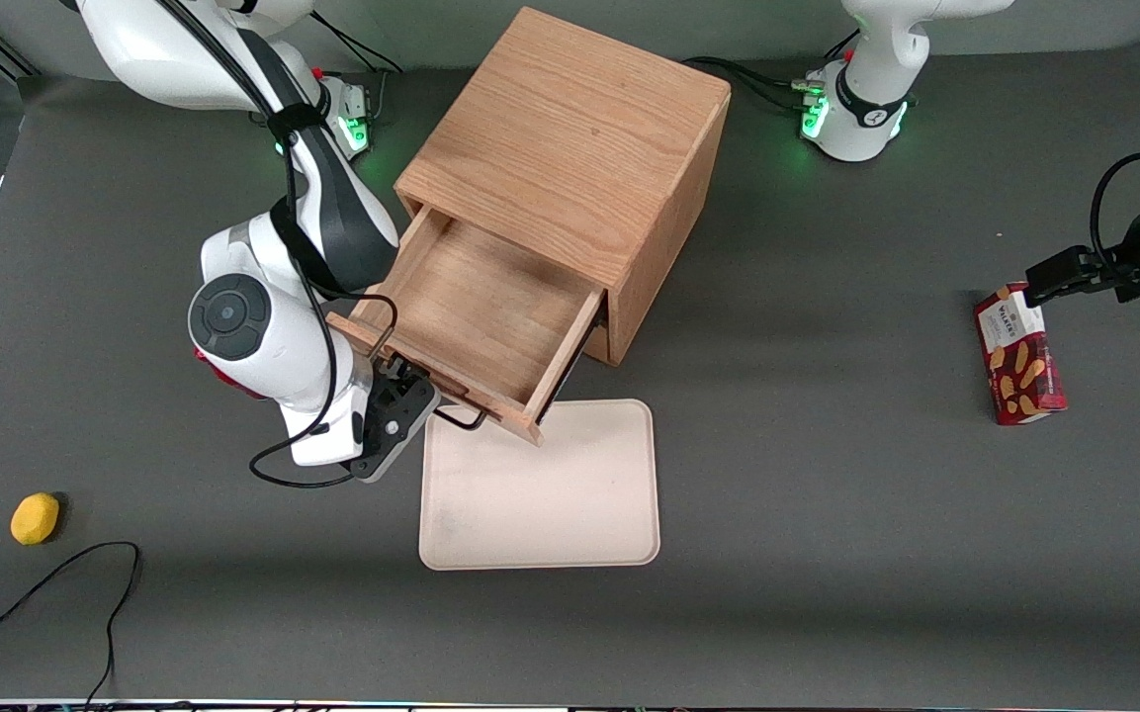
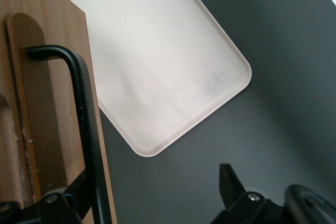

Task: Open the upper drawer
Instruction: 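Keep pulling the drawer handle to extend the upper drawer further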

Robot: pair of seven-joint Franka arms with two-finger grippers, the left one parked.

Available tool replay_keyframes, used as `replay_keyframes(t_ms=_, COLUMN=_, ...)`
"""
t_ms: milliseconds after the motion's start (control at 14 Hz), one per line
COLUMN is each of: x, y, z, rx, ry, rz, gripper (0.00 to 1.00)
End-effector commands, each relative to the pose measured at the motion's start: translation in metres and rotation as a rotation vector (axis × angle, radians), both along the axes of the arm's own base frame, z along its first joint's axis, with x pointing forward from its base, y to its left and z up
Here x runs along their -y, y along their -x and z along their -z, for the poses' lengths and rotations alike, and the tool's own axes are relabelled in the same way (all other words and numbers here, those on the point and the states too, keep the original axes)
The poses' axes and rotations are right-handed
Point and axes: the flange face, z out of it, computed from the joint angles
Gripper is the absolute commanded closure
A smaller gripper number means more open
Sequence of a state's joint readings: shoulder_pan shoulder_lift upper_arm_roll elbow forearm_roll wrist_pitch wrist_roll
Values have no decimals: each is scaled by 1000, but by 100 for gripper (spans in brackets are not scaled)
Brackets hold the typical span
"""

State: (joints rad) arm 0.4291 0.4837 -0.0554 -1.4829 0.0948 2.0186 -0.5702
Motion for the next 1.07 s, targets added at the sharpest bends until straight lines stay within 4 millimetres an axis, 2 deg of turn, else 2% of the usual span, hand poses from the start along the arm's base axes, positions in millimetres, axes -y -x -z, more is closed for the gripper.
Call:
replay_keyframes(t_ms=0, x=7, y=-14, z=-4, rx=7, ry=-1, rz=-17, gripper=0)
replay_keyframes(t_ms=286, x=8, y=-16, z=-1, rx=-2, ry=-7, rz=1, gripper=0)
replay_keyframes(t_ms=500, x=20, y=-20, z=-2, rx=-17, ry=-49, rz=50, gripper=0)
replay_keyframes(t_ms=1000, x=22, y=-27, z=-8, rx=-2, ry=-57, rz=56, gripper=0)
